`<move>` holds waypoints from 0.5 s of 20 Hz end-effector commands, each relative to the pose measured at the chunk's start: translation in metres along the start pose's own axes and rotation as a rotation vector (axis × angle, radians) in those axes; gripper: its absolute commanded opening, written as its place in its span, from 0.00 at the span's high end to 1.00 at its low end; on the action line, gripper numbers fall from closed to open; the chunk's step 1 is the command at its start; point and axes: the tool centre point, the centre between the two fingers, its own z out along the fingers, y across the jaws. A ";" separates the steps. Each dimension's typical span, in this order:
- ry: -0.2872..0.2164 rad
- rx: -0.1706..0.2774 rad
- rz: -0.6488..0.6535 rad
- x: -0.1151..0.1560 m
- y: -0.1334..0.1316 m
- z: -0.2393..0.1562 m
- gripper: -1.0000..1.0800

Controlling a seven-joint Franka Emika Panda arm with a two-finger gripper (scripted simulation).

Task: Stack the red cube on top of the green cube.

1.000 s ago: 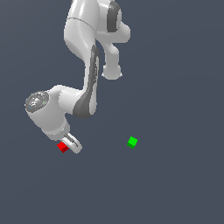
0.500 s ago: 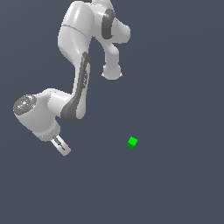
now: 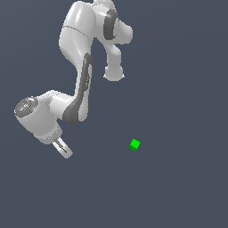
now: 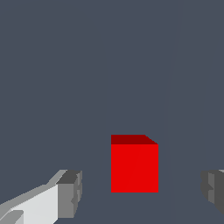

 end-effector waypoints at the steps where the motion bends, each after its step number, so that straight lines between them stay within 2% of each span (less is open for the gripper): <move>1: -0.001 0.000 -0.001 -0.001 0.000 0.007 0.04; 10: -0.001 0.000 -0.002 -0.002 0.000 0.047 0.04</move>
